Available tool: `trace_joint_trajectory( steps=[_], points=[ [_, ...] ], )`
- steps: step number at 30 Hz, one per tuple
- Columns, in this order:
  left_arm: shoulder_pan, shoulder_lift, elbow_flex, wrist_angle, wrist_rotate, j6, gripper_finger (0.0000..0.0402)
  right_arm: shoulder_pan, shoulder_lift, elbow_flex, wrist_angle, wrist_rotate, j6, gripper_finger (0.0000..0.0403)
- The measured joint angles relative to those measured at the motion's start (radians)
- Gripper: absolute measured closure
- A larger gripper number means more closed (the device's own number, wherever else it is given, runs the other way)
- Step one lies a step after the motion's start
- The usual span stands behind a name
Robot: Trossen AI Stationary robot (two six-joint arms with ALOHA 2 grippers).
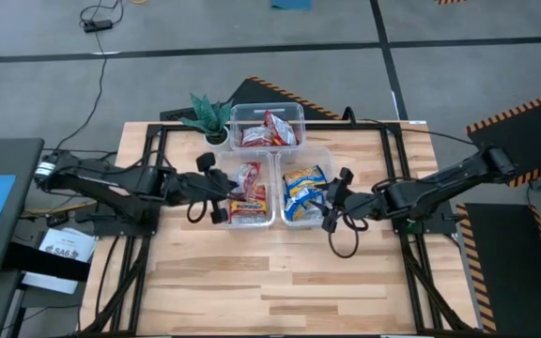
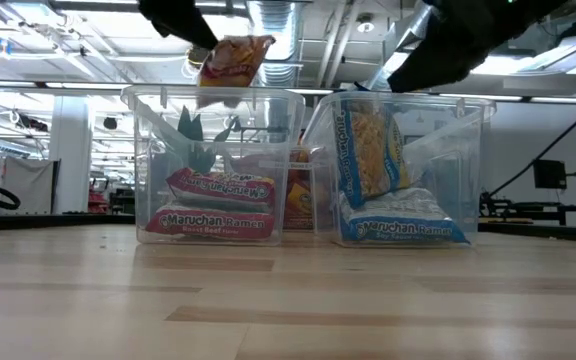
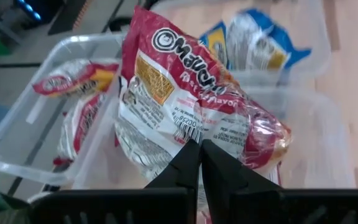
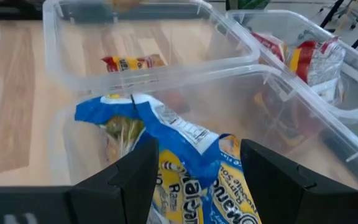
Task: Sort Maruchan noodles
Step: Put the red noodle pack into the bottom left transparent bin, then return to Home Position
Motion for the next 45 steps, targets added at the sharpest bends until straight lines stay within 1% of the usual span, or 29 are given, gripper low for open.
trace_joint_trajectory(
  steps=[6, 11, 19, 21, 25, 29, 32, 37, 42, 45],
  points=[
    [0.0, -0.039, 0.0, 0.04, 0.001, 0.017, 0.0401, -0.017, 0.041, 0.001, 0.017, 0.0, -0.001, 0.0155],
    [0.0, -0.073, 0.0, 0.058, 0.0, 0.017, 0.0401, -0.021, 0.039, 0.001, 0.013, 0.0, -0.002, 0.0155],
    [0.0, -0.08, 0.0, 0.086, 0.007, 0.024, 0.0401, -0.021, 0.033, 0.001, 0.01, 0.0, -0.002, 0.0155],
    [0.0, -0.081, -0.022, 0.12, 0.008, 0.025, 0.0401, -0.021, 0.033, 0.001, 0.01, 0.0, -0.002, 0.0155],
    [0.0, -0.087, -0.103, 0.195, -0.004, 0.043, 0.0401, -0.021, 0.032, 0.001, 0.01, 0.0, -0.002, 0.0155],
    [0.016, -0.088, -0.178, 0.327, -0.025, 0.05, 0.0397, -0.021, 0.032, 0.001, 0.01, 0.0, -0.002, 0.0155],
    [0.04, -0.087, -0.203, 0.388, -0.005, 0.049, 0.0377, -0.021, 0.032, 0.001, 0.011, 0.0, -0.002, 0.0155],
    [0.073, -0.088, -0.206, 0.418, 0.056, 0.034, 0.0317, -0.021, 0.032, 0.001, 0.01, 0.0, -0.002, 0.0155],
    [0.075, -0.103, -0.206, 0.439, 0.052, 0.04, 0.0251, -0.021, 0.032, 0.001, 0.01, 0.0, -0.002, 0.0155],
    [0.075, -0.134, -0.206, 0.427, 0.058, 0.03, 0.0223, -0.021, 0.032, 0.001, 0.01, 0.0, -0.002, 0.0155]
  ],
)
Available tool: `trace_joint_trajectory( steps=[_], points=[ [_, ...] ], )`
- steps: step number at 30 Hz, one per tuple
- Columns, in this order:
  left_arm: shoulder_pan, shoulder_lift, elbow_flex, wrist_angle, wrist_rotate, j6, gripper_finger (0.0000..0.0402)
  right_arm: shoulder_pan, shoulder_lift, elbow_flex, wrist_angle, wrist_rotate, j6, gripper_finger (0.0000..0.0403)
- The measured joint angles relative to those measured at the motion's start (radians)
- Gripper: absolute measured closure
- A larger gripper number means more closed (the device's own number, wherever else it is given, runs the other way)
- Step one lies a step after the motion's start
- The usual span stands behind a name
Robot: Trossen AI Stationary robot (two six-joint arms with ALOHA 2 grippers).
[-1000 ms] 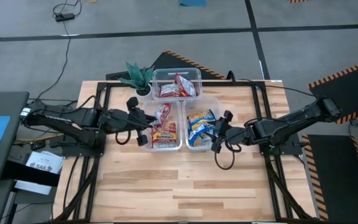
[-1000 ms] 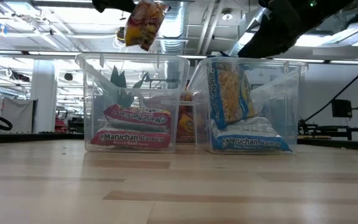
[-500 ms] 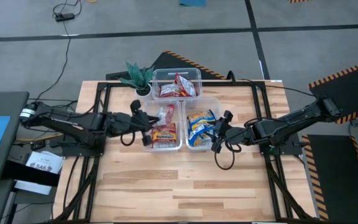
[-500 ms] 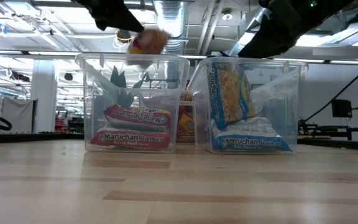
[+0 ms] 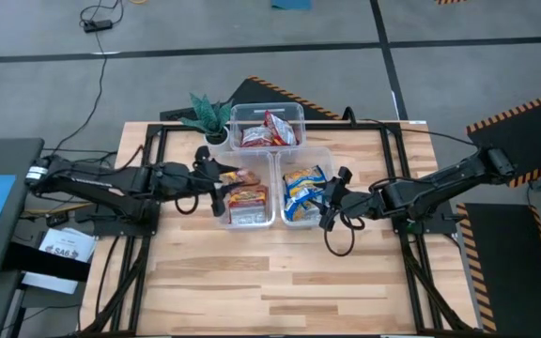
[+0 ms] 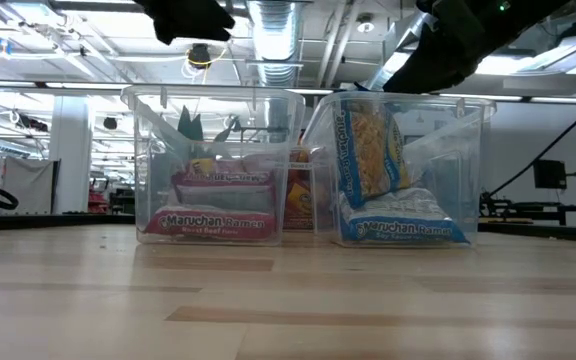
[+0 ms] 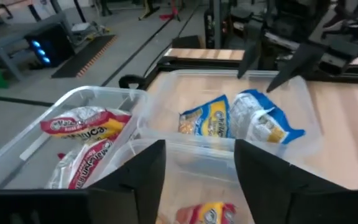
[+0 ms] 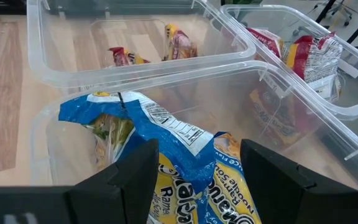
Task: Sort Maruchan noodles
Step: Return to Home Position
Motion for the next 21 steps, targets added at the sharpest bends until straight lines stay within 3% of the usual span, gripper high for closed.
trace_joint_trajectory(
  steps=[6, 10, 13, 18, 21],
  points=[
    [-0.006, -0.08, -0.001, -0.139, 0.048, -0.103, 0.0208, 0.0, 0.0, 0.0, 0.0, 0.0, 0.0, 0.0155],
    [-0.045, -0.129, -0.068, -0.095, 0.046, -0.126, 0.0211, 0.0, 0.0, 0.0, 0.0, 0.0, 0.0, 0.0155],
    [-0.079, -0.169, -0.191, 0.087, 0.044, -0.093, 0.0211, 0.0, 0.0, 0.0, 0.0, 0.0, 0.0, 0.0155],
    [-0.098, -0.216, -0.457, 0.53, 0.052, -0.039, 0.0212, 0.0, 0.0, 0.0, -0.001, 0.0, 0.0, 0.0155],
    [-0.097, -0.258, -0.564, 0.67, 0.086, -0.021, 0.0212, 0.0, 0.0, 0.0, -0.001, 0.0, 0.0, 0.0155]
  ],
)
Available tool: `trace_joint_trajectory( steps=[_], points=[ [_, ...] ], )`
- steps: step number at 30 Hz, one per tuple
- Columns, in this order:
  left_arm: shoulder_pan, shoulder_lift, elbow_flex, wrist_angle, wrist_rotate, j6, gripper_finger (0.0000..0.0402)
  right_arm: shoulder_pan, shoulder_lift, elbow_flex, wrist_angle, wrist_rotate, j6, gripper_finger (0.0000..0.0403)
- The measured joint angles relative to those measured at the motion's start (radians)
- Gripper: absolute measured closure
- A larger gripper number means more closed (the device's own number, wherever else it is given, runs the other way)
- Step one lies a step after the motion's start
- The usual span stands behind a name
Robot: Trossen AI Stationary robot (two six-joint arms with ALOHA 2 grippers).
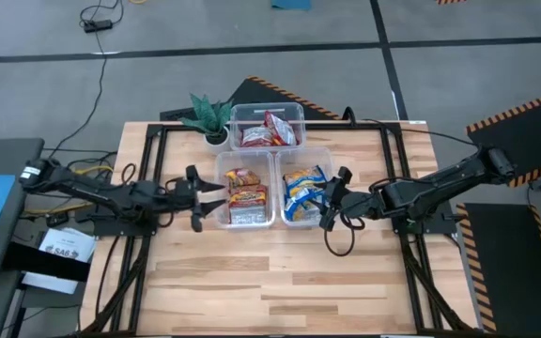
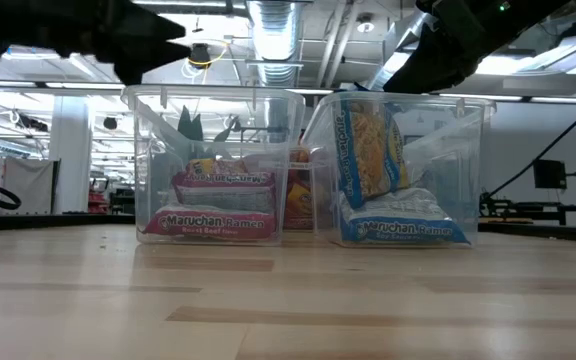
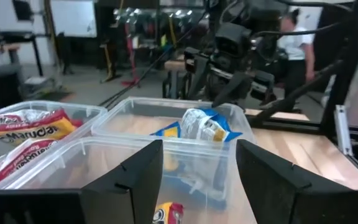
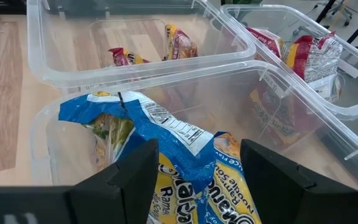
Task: Sort Maruchan noodles
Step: Return to Home Position
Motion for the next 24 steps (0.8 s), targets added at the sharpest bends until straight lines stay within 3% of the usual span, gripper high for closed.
trace_joint_trajectory(
  steps=[4, 8, 17, 24],
  points=[
    [0.003, -0.097, -0.073, 0.007, -0.019, 0.041, 0.0215, 0.0, 0.0, 0.0, 0.001, 0.0, 0.001, 0.0155],
    [0.021, -0.22, -0.119, -0.028, -0.042, 0.059, 0.0244, 0.0, 0.0, 0.0, 0.001, 0.0, 0.019, 0.0155],
    [0.033, -0.448, -0.244, -0.179, -0.039, -0.001, 0.0391, 0.002, 0.0, 0.0, -0.001, 0.001, 0.027, 0.0155],
    [0.033, -0.541, -0.244, -0.307, -0.036, -0.019, 0.04, 0.002, -0.049, -0.001, -0.054, 0.002, 0.042, 0.0155]
  ],
)
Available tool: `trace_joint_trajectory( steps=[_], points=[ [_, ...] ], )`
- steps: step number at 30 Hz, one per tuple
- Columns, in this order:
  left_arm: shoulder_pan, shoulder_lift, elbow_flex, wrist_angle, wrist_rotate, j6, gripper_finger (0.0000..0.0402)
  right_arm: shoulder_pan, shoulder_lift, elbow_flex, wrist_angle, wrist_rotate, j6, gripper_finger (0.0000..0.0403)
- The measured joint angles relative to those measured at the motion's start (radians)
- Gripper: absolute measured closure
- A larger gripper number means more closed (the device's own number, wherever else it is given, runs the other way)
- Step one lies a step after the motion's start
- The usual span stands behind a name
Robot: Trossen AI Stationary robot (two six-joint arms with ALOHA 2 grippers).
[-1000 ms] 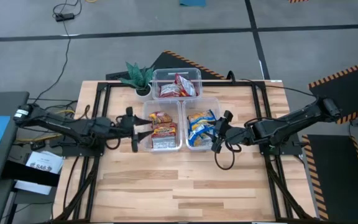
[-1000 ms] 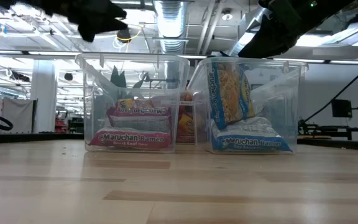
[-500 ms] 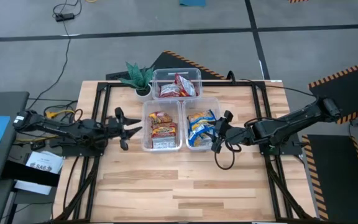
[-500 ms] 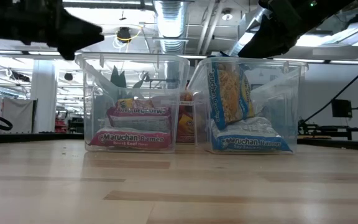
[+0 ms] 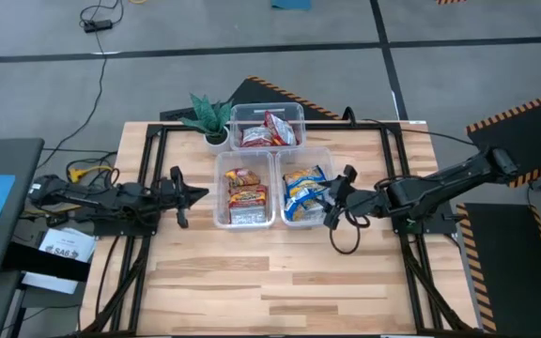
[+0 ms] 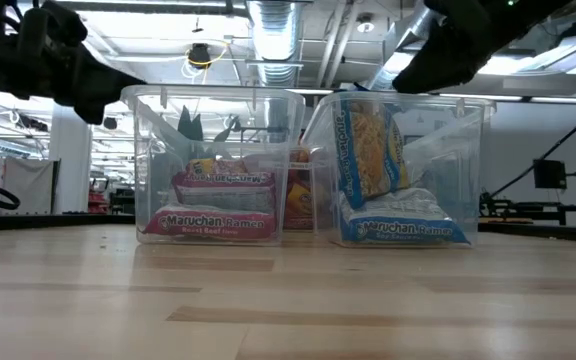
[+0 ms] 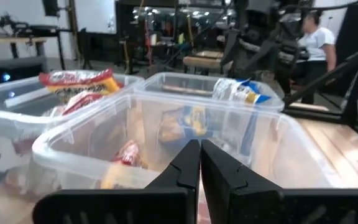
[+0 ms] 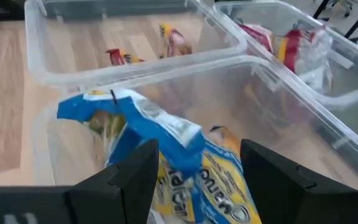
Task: Sort Maruchan noodles
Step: Return to Home Position
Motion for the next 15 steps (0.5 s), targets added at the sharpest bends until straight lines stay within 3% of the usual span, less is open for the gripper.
trace_joint_trajectory(
  steps=[4, 11, 15],
  points=[
    [0.0, -0.023, -0.001, -0.018, 0.028, 0.027, 0.0401, 0.016, -0.08, 0.0, -0.082, 0.042, 0.039, 0.0155],
    [0.0, -0.024, -0.001, -0.021, 0.029, 0.042, 0.0401, 0.148, -0.252, -0.035, -0.216, 0.306, 0.138, 0.0155],
    [0.0, -0.024, -0.002, -0.018, 0.029, 0.042, 0.0401, 0.227, -0.359, -0.122, -0.212, 0.366, 0.176, 0.0155]
  ],
)
